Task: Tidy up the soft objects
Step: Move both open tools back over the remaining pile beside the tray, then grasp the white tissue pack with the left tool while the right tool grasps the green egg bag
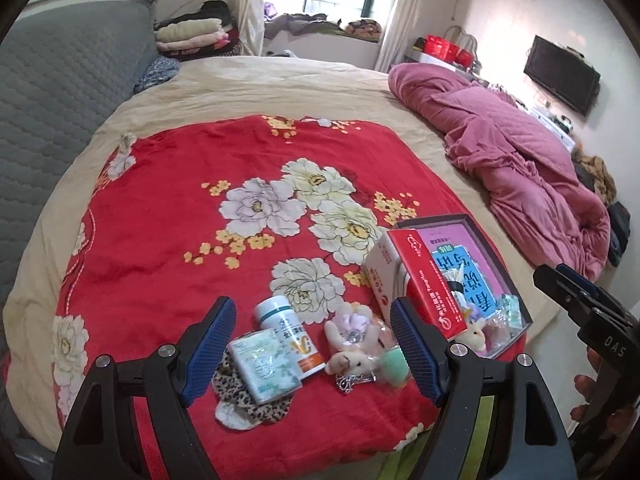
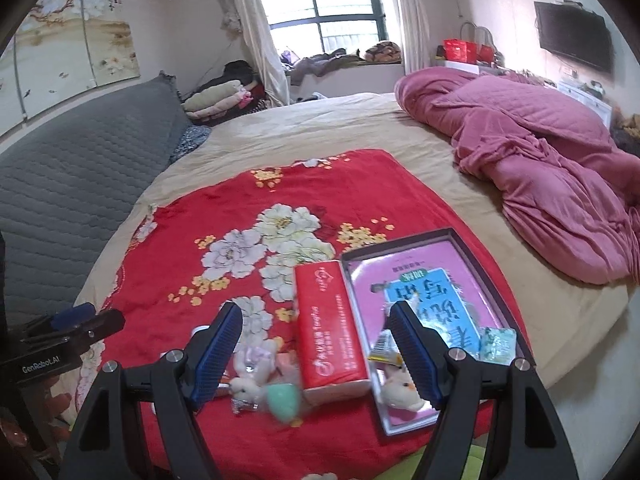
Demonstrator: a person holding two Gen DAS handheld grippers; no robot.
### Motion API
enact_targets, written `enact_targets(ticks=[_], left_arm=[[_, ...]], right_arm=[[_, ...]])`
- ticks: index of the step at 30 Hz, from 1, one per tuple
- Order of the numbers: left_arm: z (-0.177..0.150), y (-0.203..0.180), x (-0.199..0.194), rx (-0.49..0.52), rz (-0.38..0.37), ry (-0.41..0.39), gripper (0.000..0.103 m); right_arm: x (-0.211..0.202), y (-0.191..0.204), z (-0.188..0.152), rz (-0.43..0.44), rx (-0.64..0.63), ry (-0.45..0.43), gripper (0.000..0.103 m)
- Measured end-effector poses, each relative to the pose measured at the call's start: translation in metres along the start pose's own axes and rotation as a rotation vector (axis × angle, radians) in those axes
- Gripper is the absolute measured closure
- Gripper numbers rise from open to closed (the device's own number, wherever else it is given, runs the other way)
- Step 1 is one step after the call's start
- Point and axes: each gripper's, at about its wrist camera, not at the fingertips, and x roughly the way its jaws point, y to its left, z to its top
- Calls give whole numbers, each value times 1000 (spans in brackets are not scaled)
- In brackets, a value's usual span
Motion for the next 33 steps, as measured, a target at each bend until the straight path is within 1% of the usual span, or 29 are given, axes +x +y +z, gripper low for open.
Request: enact_targets(ticks=[4,9,14,16,19,21,24,27,30,33], left_arm=[[-6,14,-3,-11,7,3,22],[-19,31,-3,-36,26,14,22],[-38,52,1,-63,46,36,22],[-48,62,5,-76,62,49,22],[-60,74,17,-107,56,88,22],[-67,80,25,-117,65,105,22],[-77,86,35,-126,59,134,22],[-88,91,45,-136,72,162,22],[-96,92,54,-140,75,188,22],[-99,83,61,-117,76,200,22]], right_arm=[[1,15,-1,2,-29,12,27],[8,34,-6,42,-53,30,27],[16,51,-15,67,-90,44,27],[22,55,-21,75,-100,62,27],[31,59,-28,82,-111,78,27],[38,61,-32,73,-117,97,27],[44,63,-41,87,-127,113,27],[51,62,-53,96,-133,134,27],[60,60,-65,92,-131,174,27],[66,55,-76,96,-120,191,27]])
